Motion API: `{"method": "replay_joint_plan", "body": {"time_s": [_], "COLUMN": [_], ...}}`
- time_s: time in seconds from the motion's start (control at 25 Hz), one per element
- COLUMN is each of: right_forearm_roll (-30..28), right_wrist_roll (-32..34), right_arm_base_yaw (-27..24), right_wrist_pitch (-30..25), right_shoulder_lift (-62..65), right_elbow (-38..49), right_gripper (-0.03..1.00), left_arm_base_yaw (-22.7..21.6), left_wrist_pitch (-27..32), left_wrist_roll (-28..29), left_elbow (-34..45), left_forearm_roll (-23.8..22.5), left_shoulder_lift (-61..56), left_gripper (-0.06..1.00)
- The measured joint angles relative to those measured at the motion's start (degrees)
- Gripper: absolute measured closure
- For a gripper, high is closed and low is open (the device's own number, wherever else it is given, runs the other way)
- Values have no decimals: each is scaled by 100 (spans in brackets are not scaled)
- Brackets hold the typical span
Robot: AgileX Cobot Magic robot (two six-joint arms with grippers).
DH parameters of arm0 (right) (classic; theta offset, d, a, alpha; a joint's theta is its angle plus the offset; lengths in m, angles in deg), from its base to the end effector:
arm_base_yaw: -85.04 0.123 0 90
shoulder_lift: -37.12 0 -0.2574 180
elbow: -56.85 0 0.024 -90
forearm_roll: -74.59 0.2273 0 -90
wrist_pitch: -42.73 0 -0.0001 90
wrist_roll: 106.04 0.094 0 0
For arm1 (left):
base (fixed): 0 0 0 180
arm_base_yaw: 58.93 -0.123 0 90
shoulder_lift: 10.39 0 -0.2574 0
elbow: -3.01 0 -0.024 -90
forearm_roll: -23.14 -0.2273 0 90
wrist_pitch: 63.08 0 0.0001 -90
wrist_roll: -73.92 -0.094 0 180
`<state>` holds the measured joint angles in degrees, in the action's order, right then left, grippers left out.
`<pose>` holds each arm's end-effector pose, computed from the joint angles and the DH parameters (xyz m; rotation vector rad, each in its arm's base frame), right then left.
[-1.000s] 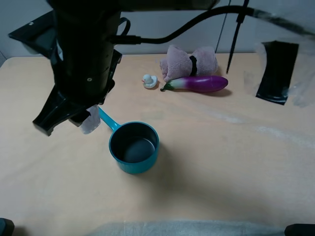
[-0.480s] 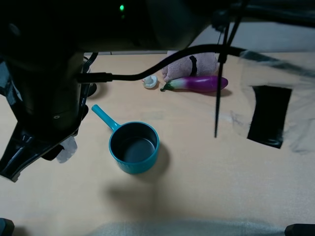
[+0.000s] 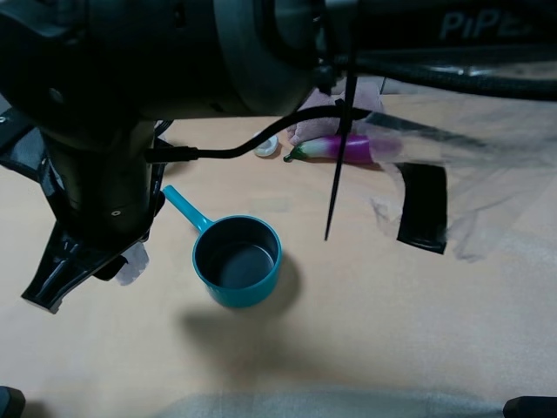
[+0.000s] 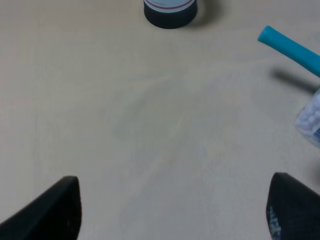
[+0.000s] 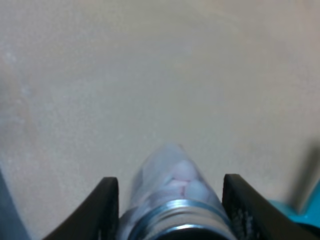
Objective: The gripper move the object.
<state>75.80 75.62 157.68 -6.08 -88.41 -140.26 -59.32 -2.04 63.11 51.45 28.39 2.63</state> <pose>0.1206 0.3909 0.1967 -1.6211 2.2995 0.3631 0.0165 -0.0074 0.2604 0.1934 2.1254 0.0032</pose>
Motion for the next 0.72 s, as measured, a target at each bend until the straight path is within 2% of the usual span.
{"method": "replay_joint_plan", "body": {"time_s": [0.72], "right_forearm_roll": [36], "right_wrist_roll": [-166], "right_arm_base_yaw": [-113], "right_wrist_pitch": [172], "right_shoulder_lift": [-575], "right_elbow": [-21], "right_gripper": [63], "left_arm_base_yaw": [0], "left_wrist_pitch": [0], "left_wrist_roll": [0], "left_elbow": [0], "left_forearm_roll": [0], "left_shoulder_lift": [0], "left_gripper": [19]}}
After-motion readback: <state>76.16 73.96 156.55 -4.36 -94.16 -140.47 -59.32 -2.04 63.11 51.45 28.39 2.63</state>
